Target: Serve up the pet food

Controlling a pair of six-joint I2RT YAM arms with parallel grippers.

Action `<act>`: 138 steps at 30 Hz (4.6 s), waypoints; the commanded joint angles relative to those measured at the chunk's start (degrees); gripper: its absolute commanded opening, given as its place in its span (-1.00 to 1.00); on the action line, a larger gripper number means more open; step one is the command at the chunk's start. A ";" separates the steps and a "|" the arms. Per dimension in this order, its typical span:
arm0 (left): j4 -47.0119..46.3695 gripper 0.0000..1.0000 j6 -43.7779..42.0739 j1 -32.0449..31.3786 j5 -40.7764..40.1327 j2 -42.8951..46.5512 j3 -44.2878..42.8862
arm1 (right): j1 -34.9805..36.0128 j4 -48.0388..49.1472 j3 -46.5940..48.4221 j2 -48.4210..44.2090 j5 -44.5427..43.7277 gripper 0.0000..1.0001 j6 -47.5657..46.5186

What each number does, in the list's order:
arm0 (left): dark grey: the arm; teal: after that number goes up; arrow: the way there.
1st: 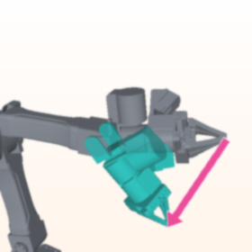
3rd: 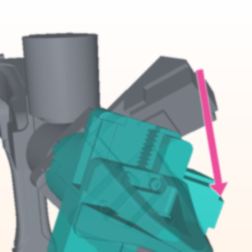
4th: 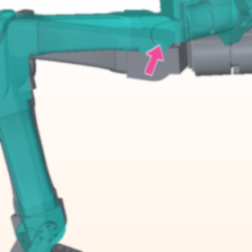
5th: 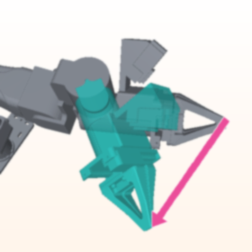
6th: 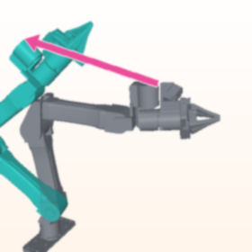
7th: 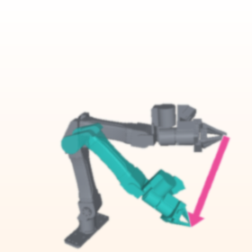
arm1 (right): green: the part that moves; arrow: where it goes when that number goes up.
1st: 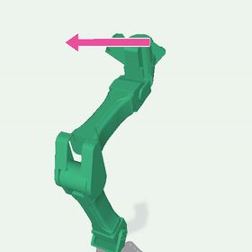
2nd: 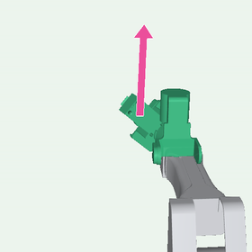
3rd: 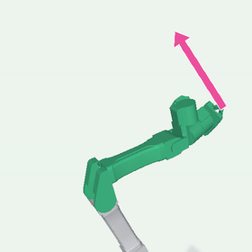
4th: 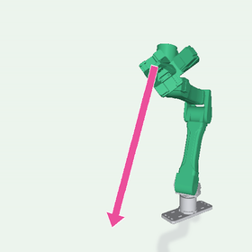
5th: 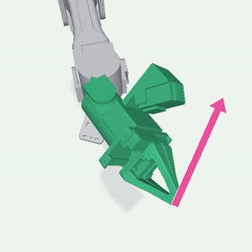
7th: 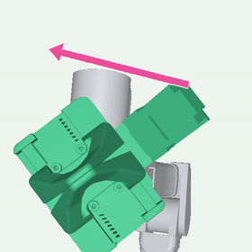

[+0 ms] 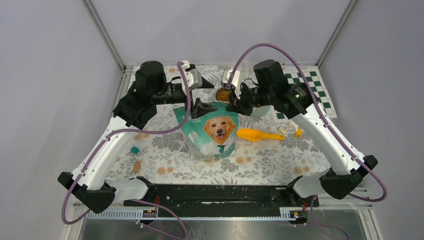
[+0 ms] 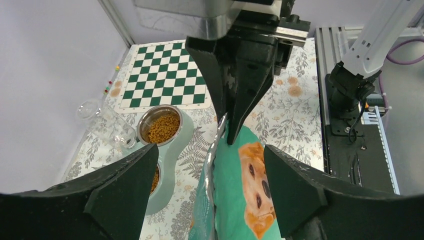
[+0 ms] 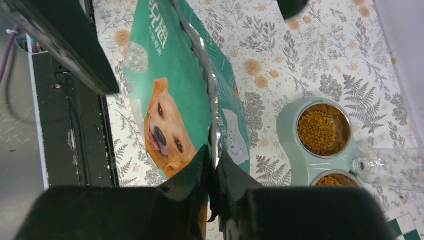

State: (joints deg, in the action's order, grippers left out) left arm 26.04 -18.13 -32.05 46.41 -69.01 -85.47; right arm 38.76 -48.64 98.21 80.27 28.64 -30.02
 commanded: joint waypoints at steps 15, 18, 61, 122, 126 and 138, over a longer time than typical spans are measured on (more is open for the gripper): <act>15.35 0.36 -12.96 -9.27 -12.52 -8.29 -10.81 | -1.21 0.49 0.14 -3.39 4.84 -1.00 -5.66; 18.23 0.12 -14.74 -9.97 -13.63 -9.45 -11.95 | -1.83 3.47 -1.43 -4.71 5.97 -1.00 -3.49; 37.35 -1.00 -27.27 -2.32 -48.61 7.62 -1.46 | -4.08 20.12 -8.76 -14.11 -18.39 -1.00 18.95; 21.90 0.51 -19.47 9.56 -3.60 4.50 -4.62 | 6.79 -4.06 28.14 21.61 -2.11 0.11 13.05; 21.16 0.51 -20.13 9.55 -3.90 2.95 -5.28 | 7.16 -4.84 28.62 22.15 -1.20 -0.48 12.53; 15.90 0.49 -22.69 9.56 -2.59 2.57 -0.59 | 7.82 -10.68 32.16 22.84 5.37 -1.00 9.04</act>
State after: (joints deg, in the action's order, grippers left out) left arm 46.59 -39.40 -22.50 40.88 -66.81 -87.33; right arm 45.82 -56.53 127.35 103.85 29.91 -18.72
